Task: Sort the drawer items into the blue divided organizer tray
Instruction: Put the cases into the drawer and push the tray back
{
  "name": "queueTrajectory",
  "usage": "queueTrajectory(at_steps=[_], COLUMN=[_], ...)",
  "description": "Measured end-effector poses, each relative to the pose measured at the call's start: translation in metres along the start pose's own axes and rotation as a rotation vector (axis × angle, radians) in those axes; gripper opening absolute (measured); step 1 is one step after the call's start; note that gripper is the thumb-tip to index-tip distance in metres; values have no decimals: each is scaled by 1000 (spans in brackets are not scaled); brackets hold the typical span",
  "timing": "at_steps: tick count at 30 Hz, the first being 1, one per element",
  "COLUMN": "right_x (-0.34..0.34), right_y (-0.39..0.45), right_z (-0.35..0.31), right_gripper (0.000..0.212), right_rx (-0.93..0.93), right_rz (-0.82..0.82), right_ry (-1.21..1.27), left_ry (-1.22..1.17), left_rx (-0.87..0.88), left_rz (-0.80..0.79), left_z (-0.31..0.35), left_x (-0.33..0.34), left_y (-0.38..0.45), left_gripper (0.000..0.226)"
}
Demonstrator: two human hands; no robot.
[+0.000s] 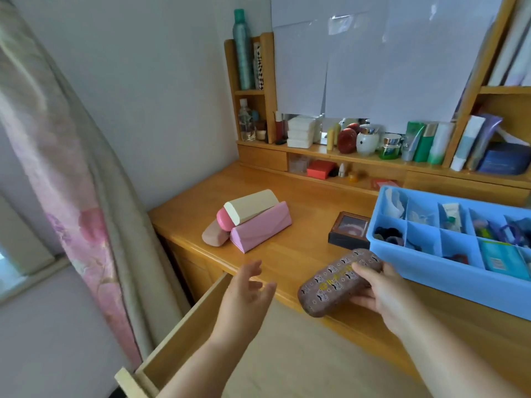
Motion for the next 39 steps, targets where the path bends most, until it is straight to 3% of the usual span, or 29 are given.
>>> queueTrajectory(at_steps=[5, 9, 12, 18, 20, 24, 26, 31, 39], right_x=[9, 3, 2, 2, 3, 5, 7, 9, 6], right_y=[33, 36, 34, 33, 30, 22, 19, 18, 23], right_z=[24, 35, 37, 37, 34, 30, 28, 26, 28], right_gripper=[45, 38, 37, 30, 30, 32, 31, 30, 29], right_rx=[25, -42, -75, -114, -127, -172, -185, -190, -157], right_rz=[-28, -53, -81, -94, -104, -110, -111, -97, -74], right_ry=[-33, -26, -22, -21, -27, -27, -20, -24, -57], left_ry=[379, 801, 937, 809, 664, 116, 39, 514, 1094], left_rx=[134, 166, 112, 175, 194, 32, -37, -186, -293], left_rz=[151, 35, -60, 68, 127, 24, -55, -149, -394], left_z=[1, 8, 5, 14, 20, 2, -21, -90, -142], left_x=[-35, -27, -14, -31, -44, -70, -81, -87, -54], left_y=[101, 166, 192, 190, 169, 87, 33, -58, -44], left_gripper=[60, 81, 79, 66, 64, 35, 42, 58, 66])
Point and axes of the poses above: each hand's wrist, its own y-axis towards the middle knuckle, its own x-axis out of the palm, z = x × y, the point moved 4 cm from there along y, towards the middle knuckle
